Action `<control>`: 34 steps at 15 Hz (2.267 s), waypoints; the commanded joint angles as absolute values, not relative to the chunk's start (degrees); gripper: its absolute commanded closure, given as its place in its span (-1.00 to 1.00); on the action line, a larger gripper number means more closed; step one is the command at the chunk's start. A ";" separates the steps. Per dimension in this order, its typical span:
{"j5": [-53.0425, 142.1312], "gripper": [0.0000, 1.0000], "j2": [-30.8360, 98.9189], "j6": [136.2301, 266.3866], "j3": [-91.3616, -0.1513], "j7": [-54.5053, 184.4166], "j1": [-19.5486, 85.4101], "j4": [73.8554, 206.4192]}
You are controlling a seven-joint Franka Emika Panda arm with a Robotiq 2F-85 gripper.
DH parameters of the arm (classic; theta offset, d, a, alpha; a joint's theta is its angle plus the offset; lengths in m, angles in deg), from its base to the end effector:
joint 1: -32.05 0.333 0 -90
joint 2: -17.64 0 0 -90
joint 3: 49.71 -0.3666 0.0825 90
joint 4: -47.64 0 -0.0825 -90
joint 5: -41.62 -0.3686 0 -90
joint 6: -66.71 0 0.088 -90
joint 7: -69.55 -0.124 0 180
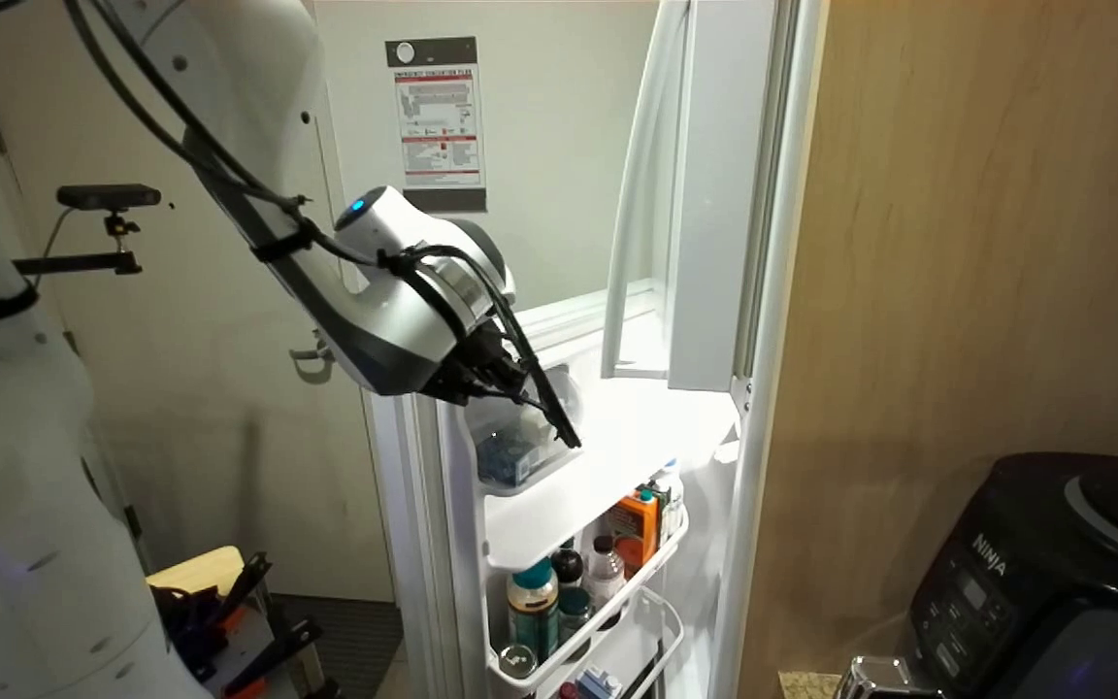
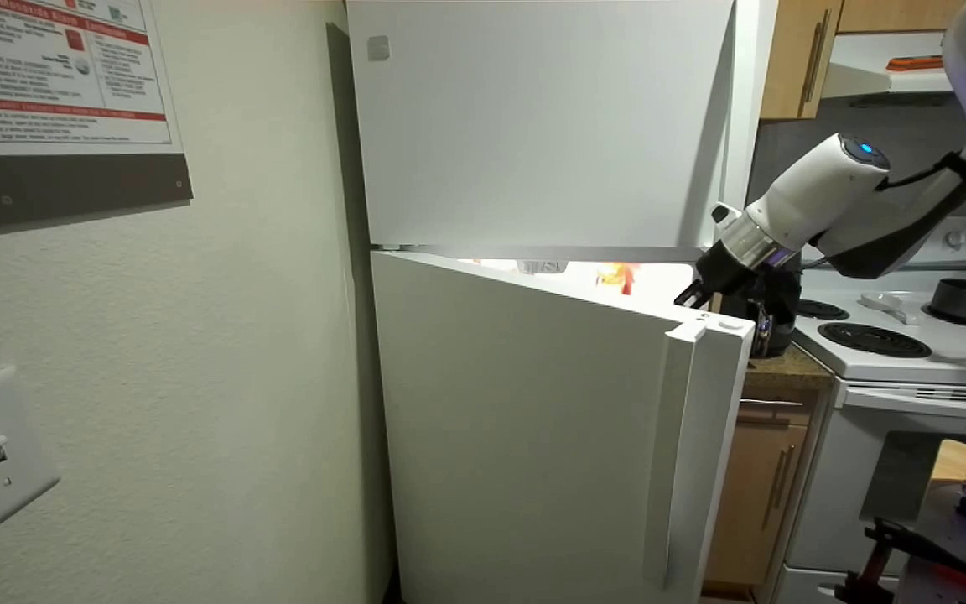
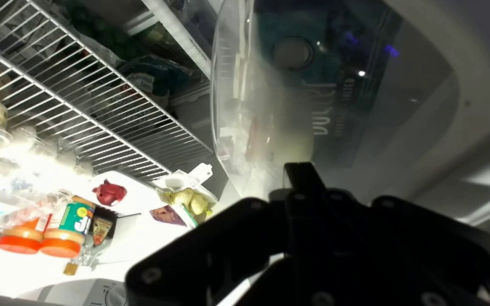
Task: Open the fridge
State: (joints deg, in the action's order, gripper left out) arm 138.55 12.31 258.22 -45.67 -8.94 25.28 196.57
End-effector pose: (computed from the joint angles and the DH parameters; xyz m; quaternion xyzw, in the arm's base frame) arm 0.3979 0.0361 0.3670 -0.9446 -0.0933 -0.3142 0.0190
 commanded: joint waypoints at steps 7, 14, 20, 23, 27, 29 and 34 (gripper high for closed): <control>133.06 0.94 12.57 259.85 -47.02 -6.14 27.49 200.93; 131.86 0.94 15.29 258.41 -49.74 -7.64 30.56 201.75; 128.59 0.94 16.68 258.33 -52.65 -9.17 33.99 199.96; 126.60 0.94 17.11 258.05 -53.73 -8.66 35.26 198.26; 112.79 0.94 17.68 257.78 -55.04 2.01 37.25 197.61; 104.32 0.94 17.87 258.08 -55.73 9.14 38.17 197.91; 105.28 0.92 17.98 258.10 -55.67 7.77 38.47 197.62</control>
State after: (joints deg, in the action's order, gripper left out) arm 105.28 17.99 258.10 -55.67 7.77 38.47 197.62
